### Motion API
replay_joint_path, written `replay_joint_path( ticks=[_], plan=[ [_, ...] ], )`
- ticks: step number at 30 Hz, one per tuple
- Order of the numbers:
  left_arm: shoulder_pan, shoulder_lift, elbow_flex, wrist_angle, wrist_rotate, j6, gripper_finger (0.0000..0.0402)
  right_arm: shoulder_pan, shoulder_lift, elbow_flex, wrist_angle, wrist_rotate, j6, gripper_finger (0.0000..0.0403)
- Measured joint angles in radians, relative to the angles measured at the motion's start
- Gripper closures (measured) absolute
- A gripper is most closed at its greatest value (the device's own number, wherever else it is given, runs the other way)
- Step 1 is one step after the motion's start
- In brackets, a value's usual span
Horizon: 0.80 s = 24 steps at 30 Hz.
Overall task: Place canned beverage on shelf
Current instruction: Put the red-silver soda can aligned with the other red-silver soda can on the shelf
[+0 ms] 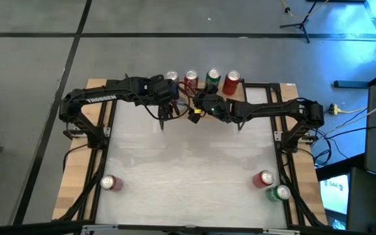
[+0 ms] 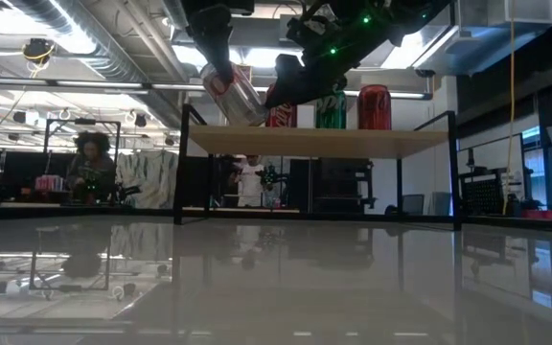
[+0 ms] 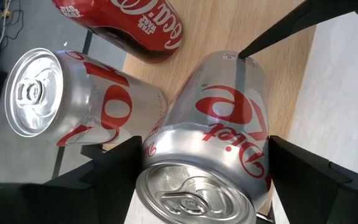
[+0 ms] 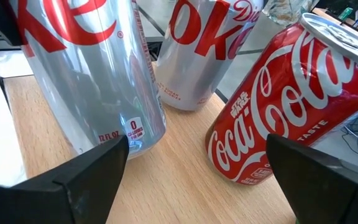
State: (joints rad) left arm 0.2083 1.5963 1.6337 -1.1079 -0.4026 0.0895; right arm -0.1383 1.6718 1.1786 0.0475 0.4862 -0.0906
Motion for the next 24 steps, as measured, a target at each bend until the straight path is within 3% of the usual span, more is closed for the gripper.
replay_joint_path(
  ticks=[24],
  plan=[
    [0.001, 0.0, 0.002, -0.04, -0.003, 0.001, 0.0096, 0.0, -0.001, 0.001, 0.007, -0.034, -0.019, 0.002]
  ],
)
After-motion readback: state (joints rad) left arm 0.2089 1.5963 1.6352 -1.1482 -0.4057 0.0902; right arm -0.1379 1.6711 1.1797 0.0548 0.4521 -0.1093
